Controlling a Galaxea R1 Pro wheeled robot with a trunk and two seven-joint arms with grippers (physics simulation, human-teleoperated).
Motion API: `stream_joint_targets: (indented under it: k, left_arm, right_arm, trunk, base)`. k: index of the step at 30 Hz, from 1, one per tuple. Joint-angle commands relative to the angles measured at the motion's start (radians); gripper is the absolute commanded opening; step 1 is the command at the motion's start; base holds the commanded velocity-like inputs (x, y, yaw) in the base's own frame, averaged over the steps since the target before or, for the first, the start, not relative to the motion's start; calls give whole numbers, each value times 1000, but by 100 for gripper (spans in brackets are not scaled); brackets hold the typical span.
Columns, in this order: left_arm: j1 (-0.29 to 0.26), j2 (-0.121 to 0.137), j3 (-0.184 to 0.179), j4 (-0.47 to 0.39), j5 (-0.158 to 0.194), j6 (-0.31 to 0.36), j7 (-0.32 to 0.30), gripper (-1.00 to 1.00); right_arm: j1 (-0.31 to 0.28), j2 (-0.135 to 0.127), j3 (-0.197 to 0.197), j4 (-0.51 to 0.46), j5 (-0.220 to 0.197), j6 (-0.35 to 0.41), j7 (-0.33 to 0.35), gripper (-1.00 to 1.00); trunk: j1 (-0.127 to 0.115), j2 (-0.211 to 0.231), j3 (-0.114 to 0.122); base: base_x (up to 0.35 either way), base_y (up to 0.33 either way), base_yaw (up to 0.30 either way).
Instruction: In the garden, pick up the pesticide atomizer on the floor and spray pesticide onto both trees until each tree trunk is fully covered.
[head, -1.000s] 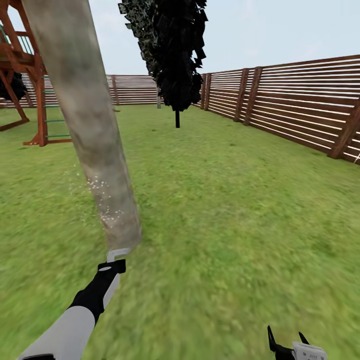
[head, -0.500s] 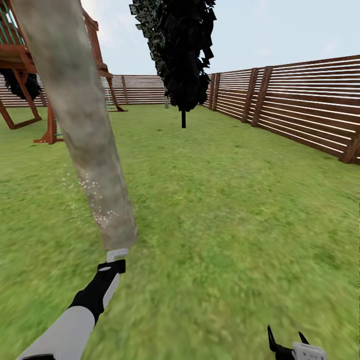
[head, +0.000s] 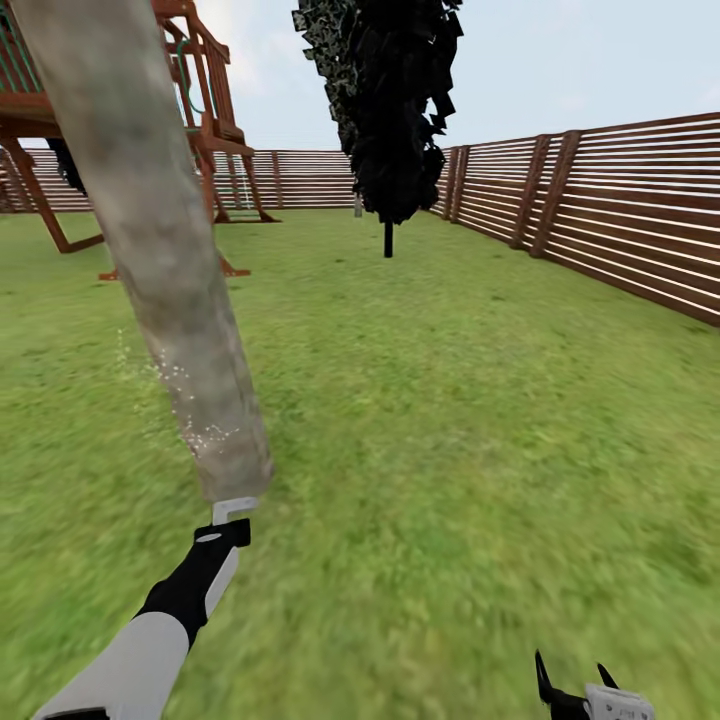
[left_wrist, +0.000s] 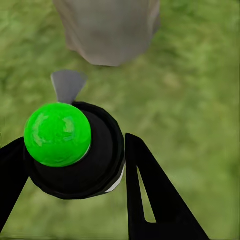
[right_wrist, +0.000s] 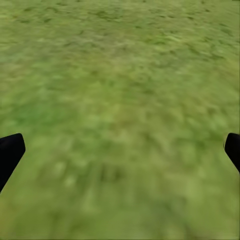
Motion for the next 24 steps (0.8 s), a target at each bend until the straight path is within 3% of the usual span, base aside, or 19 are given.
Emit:
stream_joint_targets:
  k: [1,14,24]
  left_arm:
    - [0,0,0,0,0,0,0,-100]
    - [0,-1,0,0,0,0,0,-100]
    - [0,-1,0,0,0,0,1,-100]
  right_arm:
    - [0,0,0,0,0,0,0,100]
    - [0,0,0,0,0,0,0,100]
    - [0,0,0,0,0,0,0,100]
  trunk:
    - [0,0,0]
    - [0,0,0]
    - [0,0,0]
  base:
    - [140,-270,279]
    - [140,-270,277]
    - [140,-270,33]
